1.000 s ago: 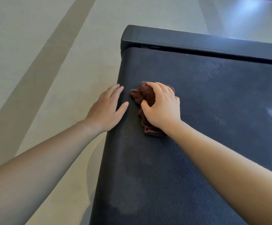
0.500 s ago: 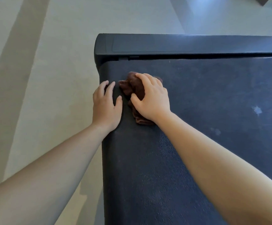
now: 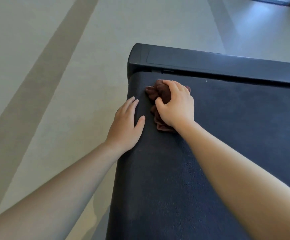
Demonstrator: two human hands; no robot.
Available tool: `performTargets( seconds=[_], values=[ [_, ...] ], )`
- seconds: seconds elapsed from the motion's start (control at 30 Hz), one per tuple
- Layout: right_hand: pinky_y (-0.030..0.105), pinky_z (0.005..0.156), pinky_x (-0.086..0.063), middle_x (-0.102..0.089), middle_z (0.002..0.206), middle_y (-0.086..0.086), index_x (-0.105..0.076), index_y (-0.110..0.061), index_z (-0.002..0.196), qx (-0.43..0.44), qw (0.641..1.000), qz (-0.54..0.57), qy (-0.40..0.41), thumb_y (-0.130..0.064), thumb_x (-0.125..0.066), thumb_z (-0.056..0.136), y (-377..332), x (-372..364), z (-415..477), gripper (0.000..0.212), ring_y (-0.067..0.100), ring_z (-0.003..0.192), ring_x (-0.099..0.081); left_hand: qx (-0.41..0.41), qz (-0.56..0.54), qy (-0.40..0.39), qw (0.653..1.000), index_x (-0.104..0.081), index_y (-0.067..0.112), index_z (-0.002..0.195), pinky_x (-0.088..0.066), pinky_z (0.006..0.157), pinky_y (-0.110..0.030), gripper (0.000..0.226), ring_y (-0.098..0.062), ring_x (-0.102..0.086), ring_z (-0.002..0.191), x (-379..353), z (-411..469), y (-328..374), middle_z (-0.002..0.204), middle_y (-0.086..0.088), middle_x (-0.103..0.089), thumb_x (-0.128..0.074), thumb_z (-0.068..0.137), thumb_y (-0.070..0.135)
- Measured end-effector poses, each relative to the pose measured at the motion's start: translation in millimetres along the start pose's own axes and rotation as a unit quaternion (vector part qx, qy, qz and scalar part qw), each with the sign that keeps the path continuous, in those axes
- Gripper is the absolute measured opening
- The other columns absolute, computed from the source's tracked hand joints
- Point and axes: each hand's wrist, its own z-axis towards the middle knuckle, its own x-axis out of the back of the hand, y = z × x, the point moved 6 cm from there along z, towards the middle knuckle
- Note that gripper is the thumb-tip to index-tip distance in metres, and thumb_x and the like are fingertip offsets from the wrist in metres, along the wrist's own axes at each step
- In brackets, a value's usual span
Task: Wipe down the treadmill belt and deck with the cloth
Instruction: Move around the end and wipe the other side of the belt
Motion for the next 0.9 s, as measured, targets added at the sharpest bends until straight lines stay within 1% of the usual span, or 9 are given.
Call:
performTargets(
  seconds=[0.17,0.33,0.43,0.53,0.63,0.7,0.77,0.83,0.9],
  values=[
    [0.044,0.104,-0.034,-0.051,0.135,-0.002,-0.048,-0.027,0.133,0.01,0.999,-0.012,-0.032,-0.04,-0.052,0.081,-20,-15,46,0.054,0.024,0.126,-0.041,0.026,0.015,-0.059,0.998,-0.022,0.025,0.148,-0.013,0.108,-0.018,0.057,-0.006,-0.018,0.14,8,-46,-12,0.155,0.011,-0.017,-0.038,0.096,0.042],
    [0.045,0.1,-0.034,-0.049,0.136,0.003,-0.045,-0.024,0.135,0.003,0.998,-0.041,-0.051,-0.04,-0.052,0.083,-29,-20,49,0.055,0.027,0.125,-0.04,0.071,-0.005,-0.062,0.996,-0.024,0.025,0.146,-0.017,0.105,-0.018,0.054,-0.007,-0.024,0.138,13,-67,-7,0.153,0.01,-0.023,-0.04,0.097,0.039],
    [0.044,0.098,-0.034,-0.046,0.139,0.003,-0.041,-0.023,0.139,0.03,0.996,-0.039,-0.07,-0.04,-0.054,0.083,-36,-15,18,0.06,0.027,0.127,-0.039,0.082,-0.002,-0.073,0.994,-0.027,0.025,0.144,-0.028,0.107,-0.025,0.052,-0.01,-0.03,0.135,18,-74,-6,0.151,0.009,-0.027,-0.042,0.096,0.039],
    [0.045,0.099,-0.035,-0.046,0.141,0.001,-0.042,-0.022,0.138,0.063,0.994,-0.014,-0.087,-0.038,-0.056,0.082,-50,-5,-34,0.061,0.025,0.128,-0.039,0.076,0.001,-0.083,0.994,-0.029,0.027,0.143,-0.025,0.102,-0.019,0.049,-0.007,-0.032,0.132,26,-82,-9,0.149,0.01,-0.03,-0.041,0.097,0.039],
    [0.046,0.101,-0.036,-0.048,0.139,-0.001,-0.046,-0.022,0.135,0.076,0.995,0.009,-0.064,-0.039,-0.057,0.08,-58,2,-94,0.058,0.023,0.127,-0.041,0.08,-0.01,-0.079,0.994,-0.03,0.031,0.141,-0.024,0.097,-0.016,0.047,-0.002,-0.033,0.128,33,-92,-18,0.146,0.014,-0.033,-0.041,0.096,0.038],
    [0.046,0.102,-0.036,-0.05,0.138,-0.002,-0.047,-0.023,0.134,0.063,0.997,0.012,-0.042,-0.039,-0.056,0.081,-56,3,-111,0.056,0.022,0.127,-0.042,0.093,-0.032,-0.083,0.992,-0.031,0.036,0.14,-0.028,0.096,-0.017,0.046,-0.001,-0.035,0.127,30,-104,-27,0.145,0.017,-0.033,-0.042,0.095,0.04],
    [0.045,0.102,-0.036,-0.05,0.136,-0.004,-0.048,-0.025,0.133,0.035,0.999,0.01,-0.036,-0.037,-0.057,0.082,-57,0,-98,0.053,0.021,0.126,-0.042,0.109,-0.082,-0.092,0.986,-0.032,0.04,0.138,-0.032,0.092,-0.017,0.045,0.003,-0.037,0.121,21,-119,-33,0.144,0.02,-0.033,-0.041,0.095,0.042],
    [0.044,0.102,-0.036,-0.05,0.135,-0.005,-0.048,-0.026,0.133,0.017,0.999,-0.005,-0.047,-0.037,-0.056,0.084,-63,-4,-79,0.051,0.02,0.125,-0.041,0.126,-0.125,-0.109,0.978,-0.025,0.042,0.141,-0.033,0.096,-0.017,0.047,0.006,-0.036,0.118,10,-138,-32,0.146,0.022,-0.028,-0.038,0.096,0.044],
    [0.042,0.1,-0.034,-0.049,0.135,-0.004,-0.047,-0.025,0.134,0.013,0.998,-0.014,-0.053,-0.037,-0.054,0.085,-66,-6,-70,0.051,0.02,0.125,-0.041,0.131,-0.15,-0.113,0.973,-0.019,0.044,0.143,-0.032,0.102,-0.019,0.05,0.006,-0.035,0.122,5,-156,-29,0.146,0.024,-0.024,-0.034,0.096,0.046]
  ],
)
